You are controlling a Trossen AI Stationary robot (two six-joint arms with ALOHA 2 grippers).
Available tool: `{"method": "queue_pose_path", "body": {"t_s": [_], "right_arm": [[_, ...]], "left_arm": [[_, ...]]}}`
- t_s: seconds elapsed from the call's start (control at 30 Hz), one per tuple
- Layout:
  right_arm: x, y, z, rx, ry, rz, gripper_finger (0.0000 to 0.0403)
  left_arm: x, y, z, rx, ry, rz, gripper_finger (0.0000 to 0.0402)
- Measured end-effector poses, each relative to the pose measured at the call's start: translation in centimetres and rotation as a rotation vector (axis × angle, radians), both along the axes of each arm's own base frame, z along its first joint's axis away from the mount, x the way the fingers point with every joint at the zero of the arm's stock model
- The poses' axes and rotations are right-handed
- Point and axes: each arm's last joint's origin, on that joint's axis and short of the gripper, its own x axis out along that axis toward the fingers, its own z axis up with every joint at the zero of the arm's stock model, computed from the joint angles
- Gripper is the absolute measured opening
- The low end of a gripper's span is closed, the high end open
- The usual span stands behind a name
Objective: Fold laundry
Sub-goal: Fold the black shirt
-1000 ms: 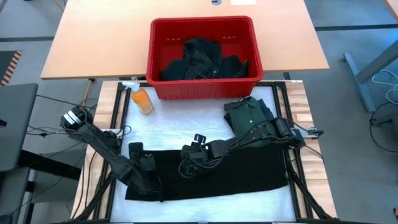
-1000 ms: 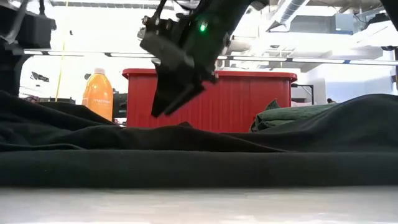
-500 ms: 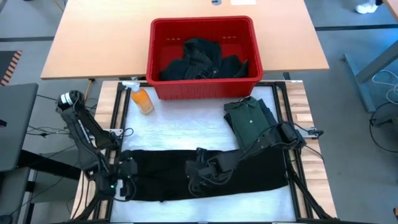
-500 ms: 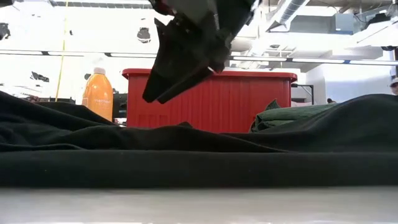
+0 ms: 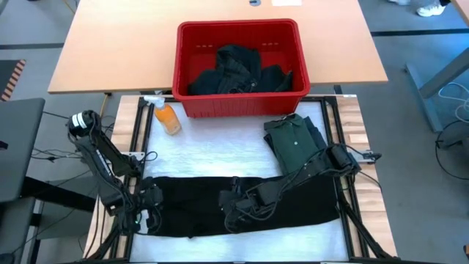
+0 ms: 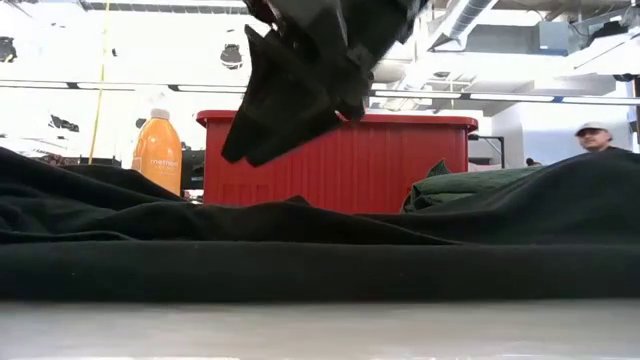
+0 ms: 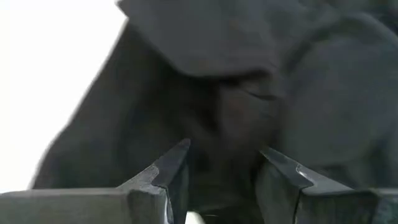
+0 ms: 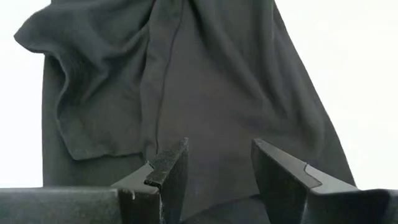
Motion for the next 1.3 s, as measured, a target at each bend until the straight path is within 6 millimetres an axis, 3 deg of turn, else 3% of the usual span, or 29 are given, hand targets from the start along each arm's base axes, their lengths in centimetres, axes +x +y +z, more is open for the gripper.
{"method": "queue_pose_path", "body": {"t_s": [0.13, 0.27, 0.33, 0.43, 0.7, 0.83, 0.93, 1.13, 1.3], "right_arm": [[-0.6, 0.2, -1.8, 0.047, -0.022, 0.009, 0.02], [-1.3, 0.2, -3.6, 0.091, -0.046, 0.005, 0.02], [-1.5, 0.4, -3.9, 0.095, -0.049, 0.01, 0.02], [-1.5, 0.4, -3.9, 0.1, -0.052, 0.008, 0.02], [-1.5, 0.3, -4.0, 0.103, -0.035, 0.024, 0.02], [-1.6, 0.5, -4.1, 0.148, 0.0, 0.072, 0.02], [-1.9, 0.8, -4.2, 0.166, 0.03, 0.105, 0.02], [-1.8, 0.6, -4.3, 0.152, 0.044, 0.128, 0.02], [-1.9, -0.3, -4.6, 0.166, 0.106, 0.132, 0.02]], "left_arm": [[0.3, -0.9, -0.1, -0.07, -0.001, -0.072, 0.0119], [0.3, -1.1, 0.1, -0.095, 0.002, -0.088, 0.0045], [0.3, -1.0, 0.4, -0.108, -0.009, -0.099, 0.0013], [0.2, -0.7, 1.4, -0.13, -0.038, -0.133, 0.0004], [-0.8, 2.3, 5.4, -0.266, -0.162, -0.132, 0.0001], [-1.1, 2.0, 6.1, -0.416, -0.085, -0.198, 0.0], [-1.1, 1.3, 5.4, -0.471, 0.018, -0.174, 0.0001], [-0.3, 0.7, 2.8, -0.346, 0.16, -0.105, 0.0033], [0.0, 0.1, 0.7, -0.395, 0.519, -0.075, 0.0079]]}}
